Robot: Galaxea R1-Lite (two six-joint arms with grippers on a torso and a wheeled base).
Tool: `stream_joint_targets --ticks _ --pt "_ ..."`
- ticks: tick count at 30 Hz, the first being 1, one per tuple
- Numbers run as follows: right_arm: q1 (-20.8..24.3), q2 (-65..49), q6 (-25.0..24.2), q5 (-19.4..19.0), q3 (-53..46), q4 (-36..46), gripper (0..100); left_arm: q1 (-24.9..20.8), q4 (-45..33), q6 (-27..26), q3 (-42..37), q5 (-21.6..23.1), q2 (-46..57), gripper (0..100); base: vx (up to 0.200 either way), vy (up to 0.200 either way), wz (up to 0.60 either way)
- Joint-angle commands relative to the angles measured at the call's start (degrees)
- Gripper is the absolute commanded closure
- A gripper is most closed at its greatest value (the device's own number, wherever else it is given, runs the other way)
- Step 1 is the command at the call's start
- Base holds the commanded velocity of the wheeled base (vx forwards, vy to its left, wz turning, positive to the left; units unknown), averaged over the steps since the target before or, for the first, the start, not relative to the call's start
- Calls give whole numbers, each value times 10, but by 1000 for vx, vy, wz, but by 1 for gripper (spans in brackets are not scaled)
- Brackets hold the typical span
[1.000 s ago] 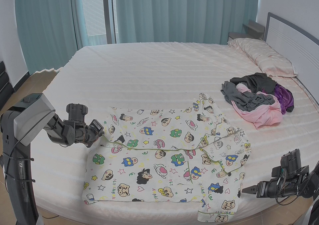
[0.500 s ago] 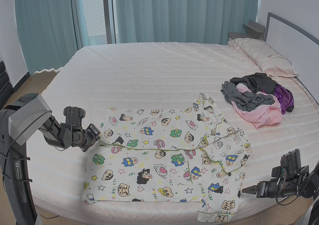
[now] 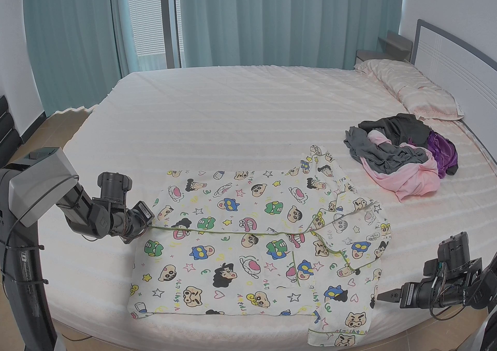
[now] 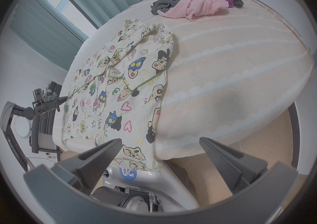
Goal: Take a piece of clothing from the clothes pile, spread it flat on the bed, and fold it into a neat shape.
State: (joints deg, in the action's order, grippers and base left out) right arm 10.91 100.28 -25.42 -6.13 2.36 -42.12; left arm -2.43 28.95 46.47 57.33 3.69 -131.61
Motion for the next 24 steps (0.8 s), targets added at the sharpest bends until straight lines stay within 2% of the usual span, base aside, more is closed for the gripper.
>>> stream_joint_targets --ticks 1,14,15,24 --pt "0 -2 -1 0 0 -1 0 0 1 0 -10 0 2 100 0 0 0" --pt "0 -3 -1 1 0 -1 0 0 -4 1 -22 -9 18 100 0 0 0" --pt "0 -3 -1 1 0 -1 0 0 -4 0 -27 -8 22 0 0 0 0" --pt "-2 -14 -2 1 1 -4 0 6 -4 5 -31 -5 31 0 0 0 0"
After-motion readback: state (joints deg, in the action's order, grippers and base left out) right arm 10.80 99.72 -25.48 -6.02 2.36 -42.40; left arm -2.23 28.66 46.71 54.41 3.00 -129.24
